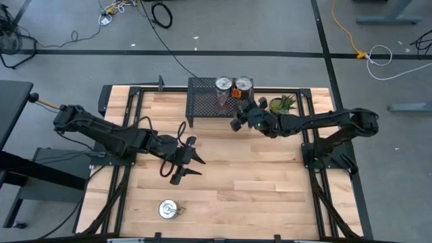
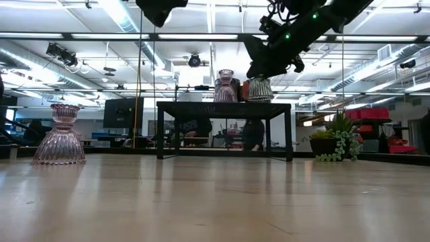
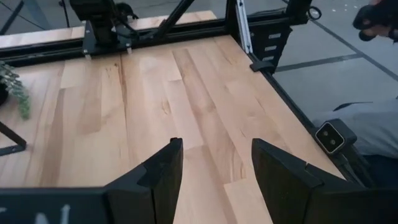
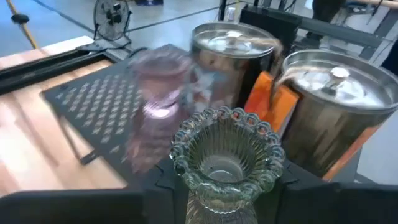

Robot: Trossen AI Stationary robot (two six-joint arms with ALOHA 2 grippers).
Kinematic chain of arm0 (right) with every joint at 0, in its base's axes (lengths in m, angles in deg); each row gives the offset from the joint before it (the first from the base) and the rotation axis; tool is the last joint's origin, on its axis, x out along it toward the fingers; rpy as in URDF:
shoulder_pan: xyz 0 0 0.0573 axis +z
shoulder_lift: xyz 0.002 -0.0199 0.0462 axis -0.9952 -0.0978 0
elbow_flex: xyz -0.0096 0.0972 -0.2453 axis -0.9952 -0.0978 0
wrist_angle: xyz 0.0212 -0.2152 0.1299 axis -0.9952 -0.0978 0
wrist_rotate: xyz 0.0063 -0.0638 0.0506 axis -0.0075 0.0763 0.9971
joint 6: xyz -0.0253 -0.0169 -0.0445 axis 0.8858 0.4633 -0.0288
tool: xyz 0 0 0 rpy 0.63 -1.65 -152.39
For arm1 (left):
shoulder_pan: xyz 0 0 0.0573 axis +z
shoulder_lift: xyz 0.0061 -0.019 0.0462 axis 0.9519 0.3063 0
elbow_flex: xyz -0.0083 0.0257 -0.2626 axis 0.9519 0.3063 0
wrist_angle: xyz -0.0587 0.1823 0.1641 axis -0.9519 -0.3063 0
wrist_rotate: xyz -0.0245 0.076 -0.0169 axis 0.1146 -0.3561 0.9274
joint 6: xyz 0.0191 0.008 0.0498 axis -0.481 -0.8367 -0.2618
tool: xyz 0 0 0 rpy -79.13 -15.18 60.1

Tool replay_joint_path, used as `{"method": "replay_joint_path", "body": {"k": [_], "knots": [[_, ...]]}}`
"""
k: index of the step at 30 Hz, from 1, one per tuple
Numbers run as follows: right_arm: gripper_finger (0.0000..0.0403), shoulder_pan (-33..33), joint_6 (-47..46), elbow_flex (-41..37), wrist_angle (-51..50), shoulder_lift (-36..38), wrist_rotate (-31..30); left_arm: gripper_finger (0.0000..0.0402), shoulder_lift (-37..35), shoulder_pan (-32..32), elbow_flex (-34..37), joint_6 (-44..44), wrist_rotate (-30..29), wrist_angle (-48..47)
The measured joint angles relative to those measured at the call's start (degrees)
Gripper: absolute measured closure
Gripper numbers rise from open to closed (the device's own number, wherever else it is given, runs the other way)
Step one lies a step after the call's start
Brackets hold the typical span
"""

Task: Pick & Place candle stick holders
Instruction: Put the green candle holder on the shelf aligned with the pink candle holder

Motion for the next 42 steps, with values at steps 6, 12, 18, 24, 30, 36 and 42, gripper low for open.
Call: {"method": "replay_joint_path", "body": {"k": [6, 12, 18, 24, 30, 36, 42], "knots": [[0.0286, -4.5, 0.0, 0.0, 0.3, 0.0, 4.9, 0.0207, 3.4, -1.3, 0.0, 1.6, -2.2, 1.3], [0.0286, -7.6, 0.0, 0.0, 1.2, 0.0, 7.5, 0.0207, 4.7, -1.7, 0.0, 1.3, -4.6, 1.3], [0.0286, -9.6, -0.1, -2.6, 4.9, 0.0, 10.3, 0.0207, 4.7, -1.7, 0.0, 1.3, -4.9, 1.5], [0.0286, -11.2, -2.3, -9.5, 18.9, 0.2, 14.2, 0.0207, 4.7, -1.7, 0.0, 1.5, -4.9, 1.5], [0.0258, -11.2, -1.3, -10.4, 21.4, 0.1, 14.3, 0.0207, 4.7, -1.7, 0.0, 1.3, -4.9, 1.5], [0.0131, -11.2, -3.0, -10.5, 20.8, -0.1, 14.9, 0.0207, 4.7, -1.7, 0.0, 1.2, -6.2, 1.5], [0.0108, -11.1, -3.1, -10.5, 22.6, -0.1, 15.1, 0.0207, 4.7, -1.7, 0.0, 1.2, -6.2, 1.5]]}}
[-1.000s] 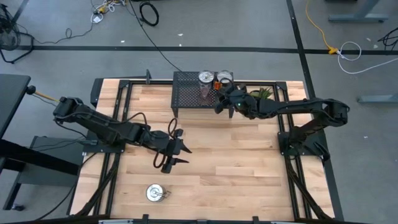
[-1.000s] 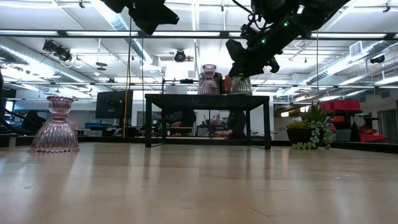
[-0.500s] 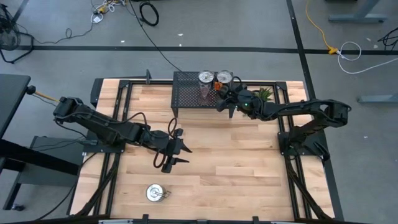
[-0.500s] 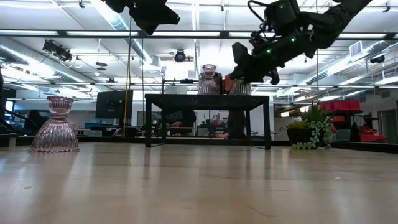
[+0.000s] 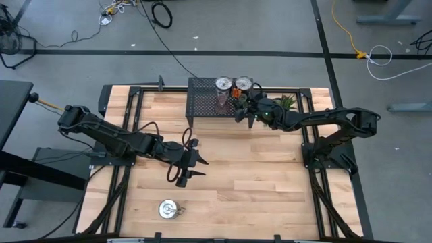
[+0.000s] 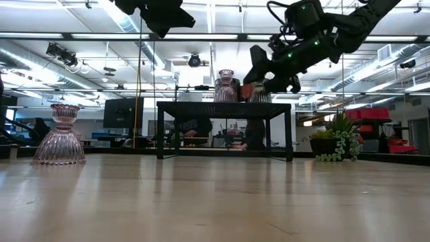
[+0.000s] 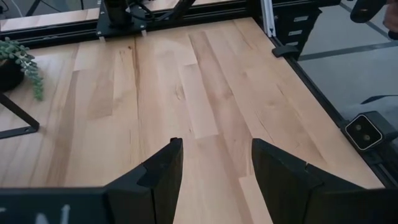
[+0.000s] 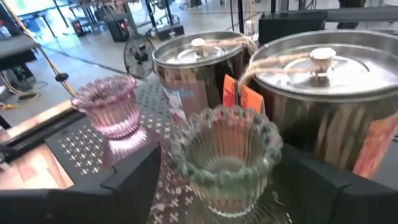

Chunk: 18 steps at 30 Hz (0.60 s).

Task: Pick & Place candle stick holders
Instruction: Put the green candle holder on the shelf aligned with the pink candle holder

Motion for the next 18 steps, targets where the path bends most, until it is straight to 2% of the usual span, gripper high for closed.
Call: {"method": "replay_joint_path", "body": {"k": [10, 18], "knots": [[0.0131, 0.1, 1.5, 0.1, 1.1, 1.1, 1.2, 0.0207, 0.0, 0.0, 0.0, 0.0, -0.1, 0.0], [0.0133, 0.4, 1.6, 0.1, -2.4, 5.7, 1.1, 0.0207, 0.0, 0.0, 0.0, 0.0, -0.2, -0.1]]}}
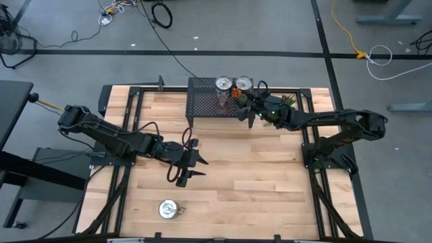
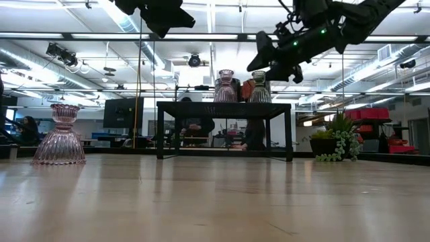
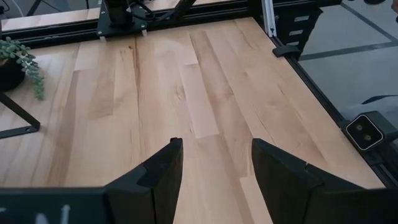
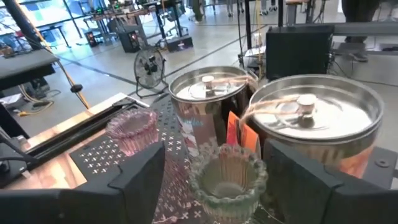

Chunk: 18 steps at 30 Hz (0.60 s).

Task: Pick & Place candle stick holders
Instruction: Put the green candle holder on the shelf aligned with the pink candle holder, then put the pink candle holder on the shelf aligned with the pink and green candle holders

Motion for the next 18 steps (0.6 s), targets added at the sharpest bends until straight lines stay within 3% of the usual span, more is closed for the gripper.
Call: {"method": "replay_joint_path", "body": {"k": [12, 18], "knots": [[0.0134, 2.3, 0.4, 0.0, -11.4, 10.4, -1.8, 0.0207, 0.0, 0.0, 0.0, 1.0, -0.5, -5.6], [0.0134, 6.6, 0.3, 0.0, -13.4, 16.6, -1.4, 0.0207, -2.0, -0.2, 0.0, 4.5, -8.3, -15.6]]}}
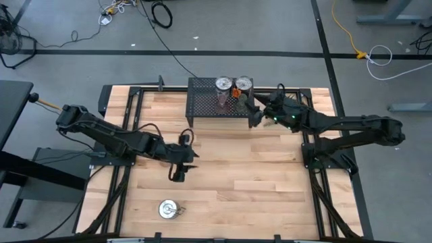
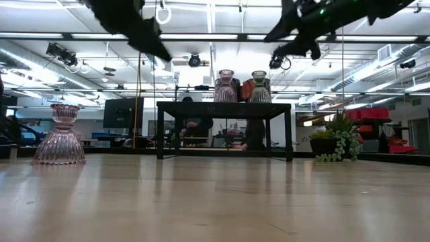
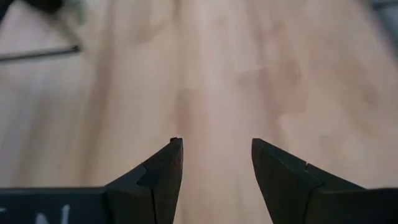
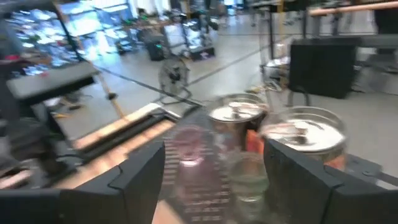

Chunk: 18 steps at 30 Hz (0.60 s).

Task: Pick & Place candle stick holders
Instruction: Put the pink candle holder on the shelf aligned with the pink and green candle holders

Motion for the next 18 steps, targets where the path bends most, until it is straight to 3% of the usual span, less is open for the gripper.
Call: {"method": "replay_joint_path", "body": {"k": [3, 7, 18], "knots": [[0.0134, 3.7, -0.3, 0.0, -2.3, 2.6, 0.1, 0.0207, -2.0, -0.4, -0.1, -0.3, -4.6, -3.2], [0.0134, 9.2, -2.3, 0.0, -5.9, 4.7, 0.1, 0.0207, -5.6, -0.8, 0.0, 1.6, -5.6, -12.2], [0.0134, 22.7, -4.1, 0.0, -3.3, 4.8, -0.1, 0.0207, -18.7, -5.3, 0.0, 22.1, -15.8, -37.3]]}}
